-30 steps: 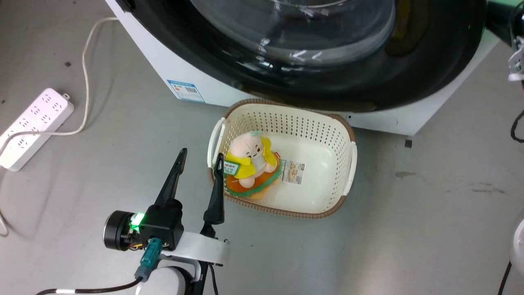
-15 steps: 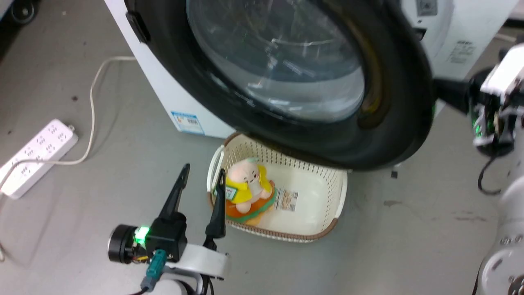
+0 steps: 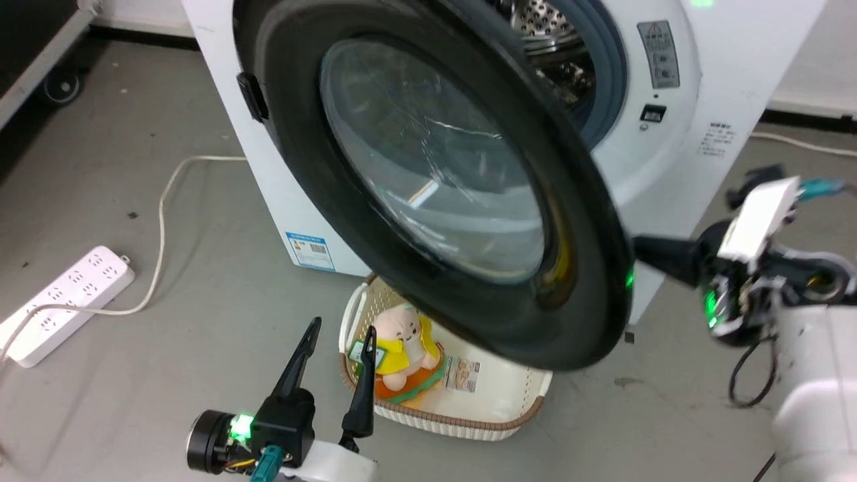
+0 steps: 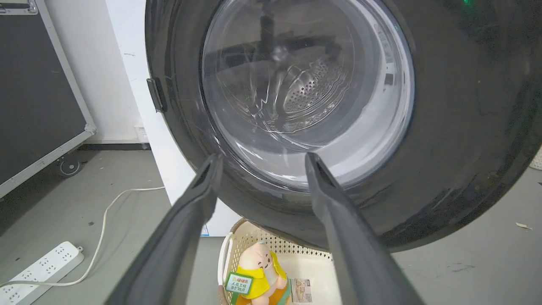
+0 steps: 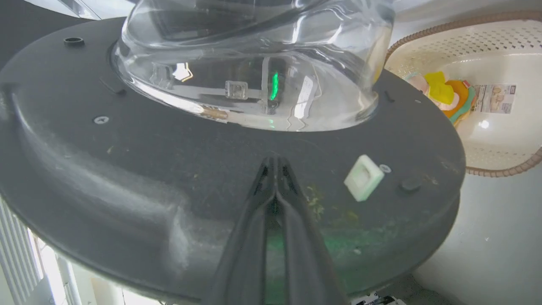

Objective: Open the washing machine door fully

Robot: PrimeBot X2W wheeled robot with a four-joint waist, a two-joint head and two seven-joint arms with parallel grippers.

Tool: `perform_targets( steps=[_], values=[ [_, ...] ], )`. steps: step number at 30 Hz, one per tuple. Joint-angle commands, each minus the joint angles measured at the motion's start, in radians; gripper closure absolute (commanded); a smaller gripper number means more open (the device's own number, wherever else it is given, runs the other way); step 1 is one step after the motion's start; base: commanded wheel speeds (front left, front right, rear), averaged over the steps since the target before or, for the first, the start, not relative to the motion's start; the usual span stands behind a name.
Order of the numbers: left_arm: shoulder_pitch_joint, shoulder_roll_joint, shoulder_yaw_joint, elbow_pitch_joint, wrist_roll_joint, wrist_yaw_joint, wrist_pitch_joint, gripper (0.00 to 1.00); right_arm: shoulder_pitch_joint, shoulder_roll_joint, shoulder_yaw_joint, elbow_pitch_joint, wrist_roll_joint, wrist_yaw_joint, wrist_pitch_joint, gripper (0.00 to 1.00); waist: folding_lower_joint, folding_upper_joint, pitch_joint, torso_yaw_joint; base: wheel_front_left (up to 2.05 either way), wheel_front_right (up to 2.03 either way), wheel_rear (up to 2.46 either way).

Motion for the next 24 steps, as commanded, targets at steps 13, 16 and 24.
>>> perform_targets(
  steps=[13, 16, 24],
  values=[
    [0.073, 0.004, -0.006, 0.005, 0.006, -0.010, -0.005, 0.00, 0.240, 0.007, 0.368, -0.080, 0.366, 0.001, -0.065, 1.00, 0.0002, 0.0000, -0.061, 0.060, 0.00, 0.00, 0.00],
    [0.089, 0.004, -0.006, 0.008, 0.005, -0.012, -0.005, 0.00, 0.293, 0.007, 0.473, -0.118, 0.451, 0.001, -0.088, 1.00, 0.0002, 0.0000, -0.075, 0.077, 0.00, 0.00, 0.00],
    [0.110, 0.004, -0.001, 0.014, 0.001, -0.009, -0.005, 0.00, 0.394, 0.007, 0.696, -0.228, 0.589, 0.001, -0.184, 1.00, 0.0002, 0.0000, -0.093, 0.113, 0.00, 0.00, 0.00]
  ],
)
